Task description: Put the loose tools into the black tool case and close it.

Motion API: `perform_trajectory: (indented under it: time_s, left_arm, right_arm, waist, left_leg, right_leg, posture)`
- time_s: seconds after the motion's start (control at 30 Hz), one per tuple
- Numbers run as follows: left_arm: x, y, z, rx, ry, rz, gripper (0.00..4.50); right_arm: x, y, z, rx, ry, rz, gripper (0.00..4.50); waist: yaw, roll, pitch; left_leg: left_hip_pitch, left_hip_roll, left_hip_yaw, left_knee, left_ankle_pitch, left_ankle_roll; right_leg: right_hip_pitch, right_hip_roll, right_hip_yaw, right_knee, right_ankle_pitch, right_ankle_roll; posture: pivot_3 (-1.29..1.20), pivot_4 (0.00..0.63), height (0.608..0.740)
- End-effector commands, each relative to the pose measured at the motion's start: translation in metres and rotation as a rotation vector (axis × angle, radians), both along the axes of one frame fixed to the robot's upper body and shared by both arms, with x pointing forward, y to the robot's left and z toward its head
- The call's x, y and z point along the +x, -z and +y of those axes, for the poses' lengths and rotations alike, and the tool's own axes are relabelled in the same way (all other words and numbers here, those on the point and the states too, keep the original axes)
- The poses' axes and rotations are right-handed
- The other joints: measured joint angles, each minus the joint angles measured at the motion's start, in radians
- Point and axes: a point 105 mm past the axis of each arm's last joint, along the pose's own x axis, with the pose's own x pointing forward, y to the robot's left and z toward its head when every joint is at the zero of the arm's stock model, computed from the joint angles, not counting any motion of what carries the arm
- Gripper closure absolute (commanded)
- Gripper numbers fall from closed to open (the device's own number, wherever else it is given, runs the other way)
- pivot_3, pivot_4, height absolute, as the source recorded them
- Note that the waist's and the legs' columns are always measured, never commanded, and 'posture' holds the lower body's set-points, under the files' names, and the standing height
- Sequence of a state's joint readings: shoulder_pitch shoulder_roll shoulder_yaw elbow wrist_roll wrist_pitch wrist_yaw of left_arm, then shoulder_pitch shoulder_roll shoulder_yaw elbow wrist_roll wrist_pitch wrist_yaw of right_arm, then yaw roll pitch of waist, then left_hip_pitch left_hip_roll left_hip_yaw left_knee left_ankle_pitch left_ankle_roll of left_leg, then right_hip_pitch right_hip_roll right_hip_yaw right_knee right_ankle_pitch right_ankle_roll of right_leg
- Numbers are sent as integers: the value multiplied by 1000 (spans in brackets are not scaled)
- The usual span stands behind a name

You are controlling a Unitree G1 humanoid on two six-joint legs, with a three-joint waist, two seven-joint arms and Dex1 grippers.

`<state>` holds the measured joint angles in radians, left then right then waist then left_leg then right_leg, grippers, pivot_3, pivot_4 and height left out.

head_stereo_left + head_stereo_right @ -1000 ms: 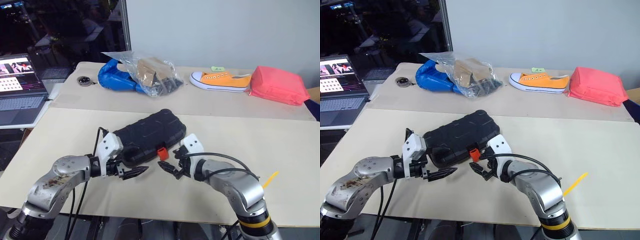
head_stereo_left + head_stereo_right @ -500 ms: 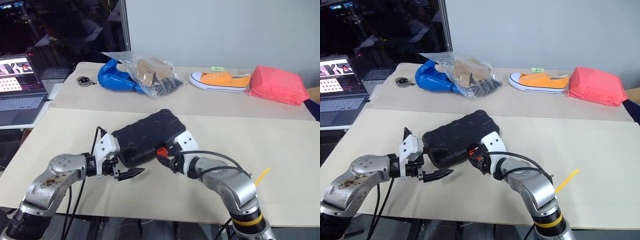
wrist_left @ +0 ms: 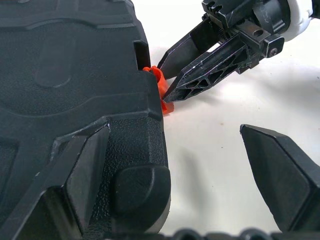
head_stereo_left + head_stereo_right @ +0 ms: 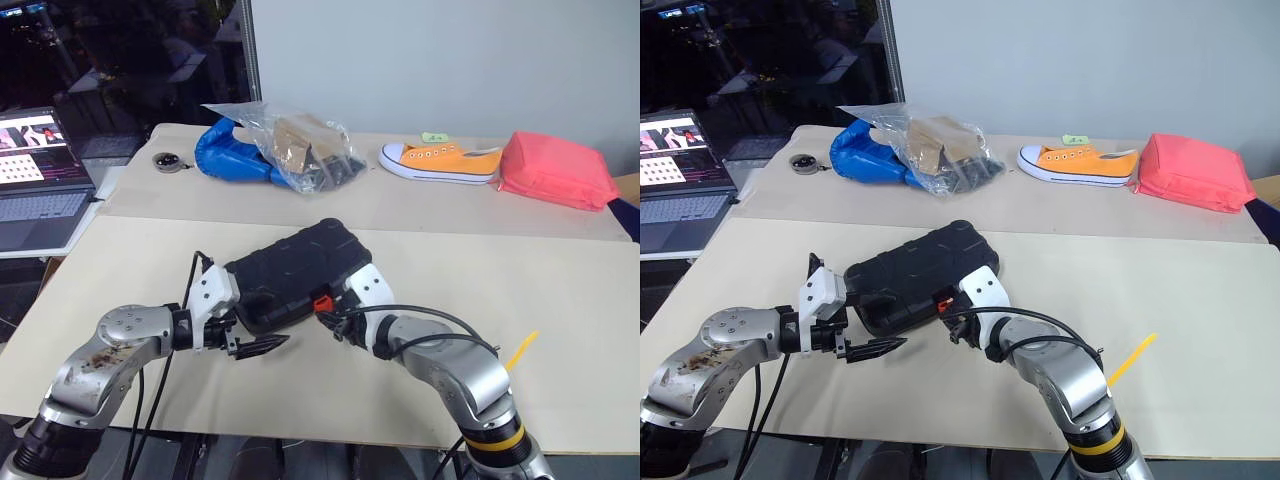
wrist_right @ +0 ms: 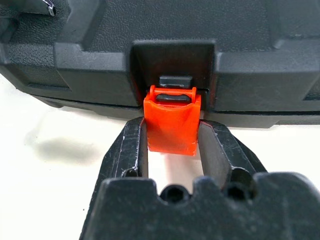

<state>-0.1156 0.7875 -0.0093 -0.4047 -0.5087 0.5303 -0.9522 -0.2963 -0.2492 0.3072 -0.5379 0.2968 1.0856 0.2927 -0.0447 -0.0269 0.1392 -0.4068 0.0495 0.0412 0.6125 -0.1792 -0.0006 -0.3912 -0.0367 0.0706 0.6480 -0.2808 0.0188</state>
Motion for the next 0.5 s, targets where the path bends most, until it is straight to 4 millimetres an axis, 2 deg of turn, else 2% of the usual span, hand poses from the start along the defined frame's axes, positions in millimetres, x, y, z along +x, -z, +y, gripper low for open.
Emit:
perform_trajectory:
  time_s: [0.03,0.27,0.5]
  left_arm:
    - [-1,2,0,21,-2,12,0]
    - [-2,2,-2,24,1,15,0]
    - [-4,7,-3,45,13,44,0]
  right_arm:
    - [-1,-25,8,85,-58,-111,3315]
    - [-4,-40,9,142,-97,-163,3315]
    - [-6,-41,6,134,-106,-171,3315]
  waist:
    - [0,0,0]
    - [-1,0,0]
    - [-1,0,0]
  left_leg:
    - [0,0,0,0,0,0]
    - [-1,0,0,0,0,0]
    - [-1,0,0,0,0,0]
  right_leg:
    - [0,0,0,0,0,0]
    - [-1,0,0,0,0,0]
    - [-1,0,0,0,0,0]
  posture:
    - [0,150,740]
    - [0,150,740]
    - [0,150,740]
